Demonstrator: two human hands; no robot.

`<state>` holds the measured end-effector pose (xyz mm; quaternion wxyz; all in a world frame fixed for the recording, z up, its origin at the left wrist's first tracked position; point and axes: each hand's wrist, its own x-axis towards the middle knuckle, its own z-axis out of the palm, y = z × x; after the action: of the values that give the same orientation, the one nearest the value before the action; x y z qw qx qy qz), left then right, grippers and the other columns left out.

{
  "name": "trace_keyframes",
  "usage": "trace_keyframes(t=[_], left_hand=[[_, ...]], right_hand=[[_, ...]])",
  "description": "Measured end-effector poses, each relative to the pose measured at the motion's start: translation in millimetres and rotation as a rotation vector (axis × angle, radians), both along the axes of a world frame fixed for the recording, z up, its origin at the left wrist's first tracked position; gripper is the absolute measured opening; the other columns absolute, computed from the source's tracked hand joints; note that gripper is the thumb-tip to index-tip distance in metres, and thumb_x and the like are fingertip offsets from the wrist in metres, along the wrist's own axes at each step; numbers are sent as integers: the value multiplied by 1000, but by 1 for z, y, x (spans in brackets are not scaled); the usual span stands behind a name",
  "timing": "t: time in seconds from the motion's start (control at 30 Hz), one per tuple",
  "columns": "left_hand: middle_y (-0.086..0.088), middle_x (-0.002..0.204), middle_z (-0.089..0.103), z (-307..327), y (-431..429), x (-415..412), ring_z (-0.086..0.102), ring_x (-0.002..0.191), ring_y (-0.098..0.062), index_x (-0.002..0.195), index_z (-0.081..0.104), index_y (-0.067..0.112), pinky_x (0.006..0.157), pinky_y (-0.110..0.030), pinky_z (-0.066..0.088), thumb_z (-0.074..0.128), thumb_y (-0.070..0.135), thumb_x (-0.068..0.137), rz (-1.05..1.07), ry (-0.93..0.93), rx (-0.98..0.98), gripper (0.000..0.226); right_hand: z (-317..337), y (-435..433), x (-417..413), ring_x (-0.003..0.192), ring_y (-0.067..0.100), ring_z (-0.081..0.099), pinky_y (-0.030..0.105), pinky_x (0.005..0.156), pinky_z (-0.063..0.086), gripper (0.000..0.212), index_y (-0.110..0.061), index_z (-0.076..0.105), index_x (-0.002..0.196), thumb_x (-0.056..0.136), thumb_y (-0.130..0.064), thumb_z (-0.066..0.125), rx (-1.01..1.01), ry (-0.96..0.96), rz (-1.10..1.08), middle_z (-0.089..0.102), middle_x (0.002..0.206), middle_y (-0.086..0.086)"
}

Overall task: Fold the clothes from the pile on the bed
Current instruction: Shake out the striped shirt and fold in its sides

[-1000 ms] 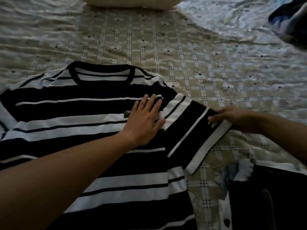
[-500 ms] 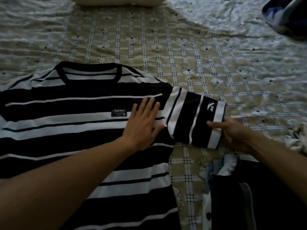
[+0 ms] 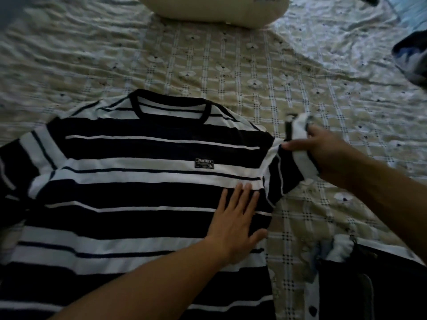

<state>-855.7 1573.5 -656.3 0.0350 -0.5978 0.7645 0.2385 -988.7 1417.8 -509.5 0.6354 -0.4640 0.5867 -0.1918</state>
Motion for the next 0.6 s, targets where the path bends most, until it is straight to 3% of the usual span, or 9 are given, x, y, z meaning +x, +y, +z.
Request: trace_keyframes(t=[0.07, 0.13, 0.23, 0.3, 0.37, 0.4, 0.5, 0.6], left_hand=[[-2, 159, -29, 5, 16, 9, -36, 143, -20, 154, -16, 21, 119, -51, -12, 14, 71, 94, -13, 22, 41, 84], [-1, 161, -22, 6, 28, 19, -32, 145, -22, 155, -11, 21, 119, -50, -15, 14, 72, 93, -46, 30, 78, 84], [-3, 164, -11, 1, 42, 33, -22, 148, -24, 157, -3, 19, 116, -46, -23, 17, 72, 93, -136, 4, 51, 85], [-4, 164, -11, -2, 49, 43, -23, 148, -23, 157, -1, 18, 116, -45, -23, 18, 70, 95, -210, 10, 27, 83], [-6, 165, -5, -5, 54, 56, -17, 150, -24, 157, 6, 16, 120, -46, -14, 22, 66, 97, -254, 68, -16, 80], [-8, 164, 2, -5, 57, 65, -10, 151, -26, 156, 12, 14, 121, -46, -9, 26, 62, 98, -283, 96, -53, 77], [-14, 158, 27, 5, 60, 105, 14, 148, -29, 148, 35, 10, 121, -41, 2, 36, 51, 99, -315, 178, -149, 64], [-13, 135, 52, 26, 57, 171, 41, 130, -30, 128, 55, 9, 113, -42, 24, 42, 45, 94, -124, 246, -321, 51]], right_hand=[[11, 1, 42, 95, 24, 67, 35, 73, 59, 61, -12, 46, 134, 78, -14, 69, 15, -65, 172, 64, 112, 11], [5, 10, 78, 95, 23, 67, 36, 78, 57, 60, -16, 43, 139, 84, -26, 67, 1, -44, 320, 63, 115, 12], [-37, 23, 107, 123, 25, 53, 38, 99, 46, 56, -18, 32, 149, 98, -31, 52, -339, 365, 467, 49, 137, 12], [-78, 33, 107, 147, 24, 18, 39, 116, 22, 65, -23, 14, 155, 100, -45, 41, -527, 632, 650, 17, 160, 6], [-119, 43, 100, 149, 20, -15, 43, 120, 1, 71, -29, -5, 155, 97, -60, 23, -563, 803, 773, -15, 163, -1], [-136, 49, 96, 147, 19, -22, 45, 119, -5, 74, -31, -11, 154, 93, -67, 13, -565, 882, 808, -23, 161, -2], [-166, 58, 95, 146, 19, -25, 45, 118, -10, 89, -31, -16, 152, 77, -77, -8, -620, 1017, 803, -25, 160, 0], [-163, 55, 104, 148, 20, -18, 48, 119, -5, 90, -30, -10, 153, 78, -79, -4, -585, 1053, 752, -18, 162, 0]])
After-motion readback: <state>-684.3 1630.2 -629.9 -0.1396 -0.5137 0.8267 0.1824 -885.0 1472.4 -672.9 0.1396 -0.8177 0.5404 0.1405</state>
